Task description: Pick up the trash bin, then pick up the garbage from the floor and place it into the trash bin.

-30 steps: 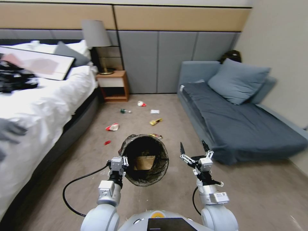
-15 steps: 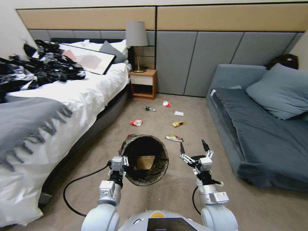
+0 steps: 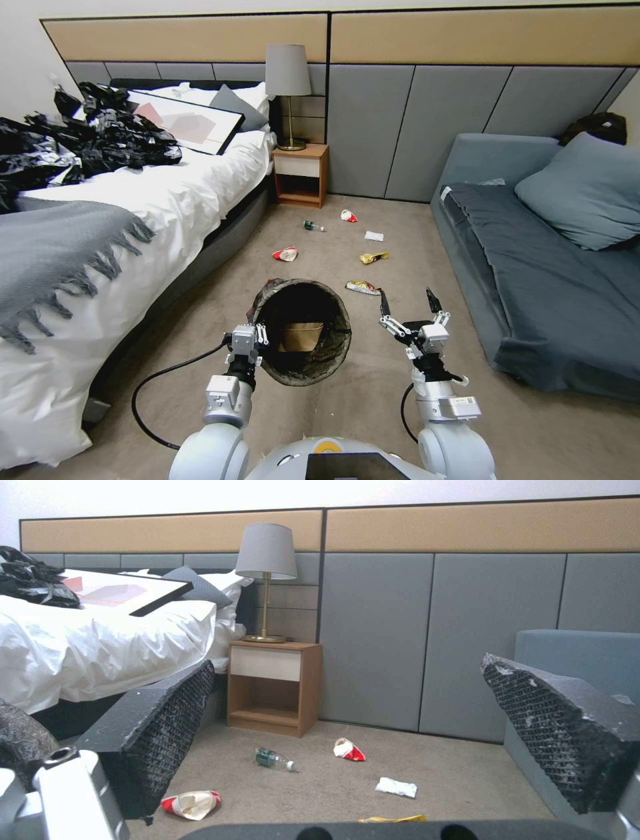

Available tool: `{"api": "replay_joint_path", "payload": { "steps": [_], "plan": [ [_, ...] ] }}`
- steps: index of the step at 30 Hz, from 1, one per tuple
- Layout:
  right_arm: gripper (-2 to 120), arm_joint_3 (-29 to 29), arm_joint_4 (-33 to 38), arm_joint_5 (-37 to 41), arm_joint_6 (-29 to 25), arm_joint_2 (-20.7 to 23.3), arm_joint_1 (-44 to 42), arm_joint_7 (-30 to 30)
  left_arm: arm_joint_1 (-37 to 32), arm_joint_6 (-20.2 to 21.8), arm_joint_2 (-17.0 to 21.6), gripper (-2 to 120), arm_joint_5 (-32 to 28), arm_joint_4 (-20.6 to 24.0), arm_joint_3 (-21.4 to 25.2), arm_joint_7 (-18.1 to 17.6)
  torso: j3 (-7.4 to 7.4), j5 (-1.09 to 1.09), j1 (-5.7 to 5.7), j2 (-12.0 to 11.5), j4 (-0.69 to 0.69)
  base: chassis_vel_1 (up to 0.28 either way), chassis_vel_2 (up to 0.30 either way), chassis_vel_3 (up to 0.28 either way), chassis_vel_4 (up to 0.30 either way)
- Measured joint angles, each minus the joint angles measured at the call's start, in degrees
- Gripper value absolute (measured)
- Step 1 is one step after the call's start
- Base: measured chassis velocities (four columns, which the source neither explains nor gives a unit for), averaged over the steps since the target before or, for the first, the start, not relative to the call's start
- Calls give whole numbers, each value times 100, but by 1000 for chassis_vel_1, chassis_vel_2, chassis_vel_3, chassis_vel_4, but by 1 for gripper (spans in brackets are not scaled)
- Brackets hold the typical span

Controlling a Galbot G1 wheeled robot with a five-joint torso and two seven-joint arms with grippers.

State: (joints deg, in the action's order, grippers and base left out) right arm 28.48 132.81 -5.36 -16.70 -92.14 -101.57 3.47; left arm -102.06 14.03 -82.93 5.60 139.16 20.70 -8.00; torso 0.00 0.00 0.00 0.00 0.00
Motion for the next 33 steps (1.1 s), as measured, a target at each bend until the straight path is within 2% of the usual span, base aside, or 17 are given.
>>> {"api": "replay_joint_path", "payload": {
  "steps": [20,33],
  "plan": [
    [100,4,-18,41,2,0,12,42,7,-8,20,2,0,8,-1,10,-1,0,0,0,0,-6,10,8,-6],
    [100,4,-18,41,-1,0,12,51,10,-17,17,2,0,14,2,20,1,0,1,0,0,-153,147,158,-146]
  ]
}}
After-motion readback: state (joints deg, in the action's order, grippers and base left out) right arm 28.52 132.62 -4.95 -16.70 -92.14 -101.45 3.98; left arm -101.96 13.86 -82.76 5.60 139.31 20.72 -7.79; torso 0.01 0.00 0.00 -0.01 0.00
